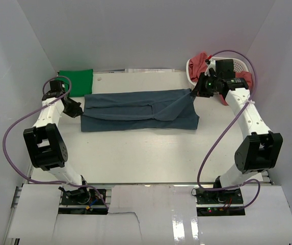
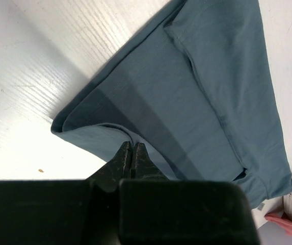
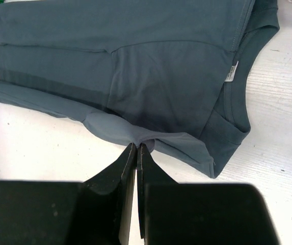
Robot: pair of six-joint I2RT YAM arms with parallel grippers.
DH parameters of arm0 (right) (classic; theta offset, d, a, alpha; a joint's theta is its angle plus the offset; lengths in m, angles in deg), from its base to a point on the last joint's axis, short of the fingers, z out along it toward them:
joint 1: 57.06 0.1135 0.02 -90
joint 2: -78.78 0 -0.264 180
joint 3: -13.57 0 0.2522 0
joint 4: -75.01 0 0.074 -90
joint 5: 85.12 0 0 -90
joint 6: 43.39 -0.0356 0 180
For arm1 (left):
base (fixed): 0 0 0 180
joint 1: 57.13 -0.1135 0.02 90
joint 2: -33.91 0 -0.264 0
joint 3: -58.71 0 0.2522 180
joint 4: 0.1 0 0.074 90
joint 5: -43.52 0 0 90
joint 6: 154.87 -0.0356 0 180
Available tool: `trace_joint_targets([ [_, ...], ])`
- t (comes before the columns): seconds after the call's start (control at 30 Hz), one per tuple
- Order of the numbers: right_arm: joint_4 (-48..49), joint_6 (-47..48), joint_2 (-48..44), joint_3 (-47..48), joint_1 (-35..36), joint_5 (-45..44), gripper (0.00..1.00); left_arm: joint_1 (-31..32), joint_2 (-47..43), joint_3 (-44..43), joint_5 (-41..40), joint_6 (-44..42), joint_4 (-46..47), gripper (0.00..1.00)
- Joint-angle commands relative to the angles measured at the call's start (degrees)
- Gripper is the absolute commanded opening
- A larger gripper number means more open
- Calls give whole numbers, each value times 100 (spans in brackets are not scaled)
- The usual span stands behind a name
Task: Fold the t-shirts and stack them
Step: Fold the other side of the tshirt into a rectangle
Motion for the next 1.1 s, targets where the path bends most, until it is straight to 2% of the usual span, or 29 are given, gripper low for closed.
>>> trace_joint_targets([
  [0.0,36,99,73,355,1,90,8,21,-5,-260,-133,-14,-105,0],
  [0.33,-25,73,320,715,1,116,8,12,83,-269,-80,30,-105,0],
  [1.07,-201,108,996,1436,-34,178,8,21,672,-1051,16,39,-193,0],
])
